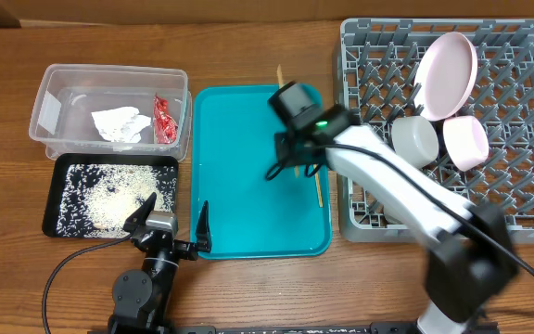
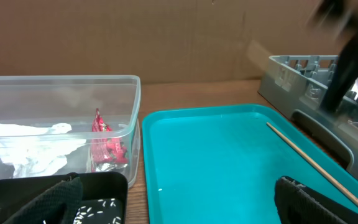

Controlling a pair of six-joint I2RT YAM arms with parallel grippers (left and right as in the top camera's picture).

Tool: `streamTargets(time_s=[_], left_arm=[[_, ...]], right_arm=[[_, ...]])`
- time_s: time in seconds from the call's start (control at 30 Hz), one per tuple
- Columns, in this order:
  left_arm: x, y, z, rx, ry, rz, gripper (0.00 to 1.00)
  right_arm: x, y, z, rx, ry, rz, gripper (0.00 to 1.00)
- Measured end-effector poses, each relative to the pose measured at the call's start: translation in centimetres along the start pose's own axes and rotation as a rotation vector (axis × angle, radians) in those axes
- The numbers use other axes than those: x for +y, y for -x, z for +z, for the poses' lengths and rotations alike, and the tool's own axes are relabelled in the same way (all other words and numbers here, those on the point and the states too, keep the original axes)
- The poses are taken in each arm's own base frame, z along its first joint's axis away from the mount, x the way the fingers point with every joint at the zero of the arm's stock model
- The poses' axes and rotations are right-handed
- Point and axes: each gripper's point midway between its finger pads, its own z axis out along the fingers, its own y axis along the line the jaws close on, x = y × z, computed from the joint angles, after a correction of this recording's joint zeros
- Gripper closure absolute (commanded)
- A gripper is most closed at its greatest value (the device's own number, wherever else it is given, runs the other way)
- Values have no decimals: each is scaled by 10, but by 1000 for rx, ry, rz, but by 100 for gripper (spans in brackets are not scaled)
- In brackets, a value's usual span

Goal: Sort waste into correct bins and load items into the dishwasher

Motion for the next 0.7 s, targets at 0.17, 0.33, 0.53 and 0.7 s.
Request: streamTargets(time_s=[0.17,0.33,0.53,0.7], left_arm=[[0,0,0,0,0,0,0],[0,0,0,0,0,0,0],[0,0,0,0,0,0,0],[0,0,0,0,0,0,0]], right_arm=[[-61,43,-73,-198,-90,115,96],[-115,46,-55,-159,-199,142,96],[-136,12,2,33,-278,90,72],[-131,7,4,60,-268,59,60]])
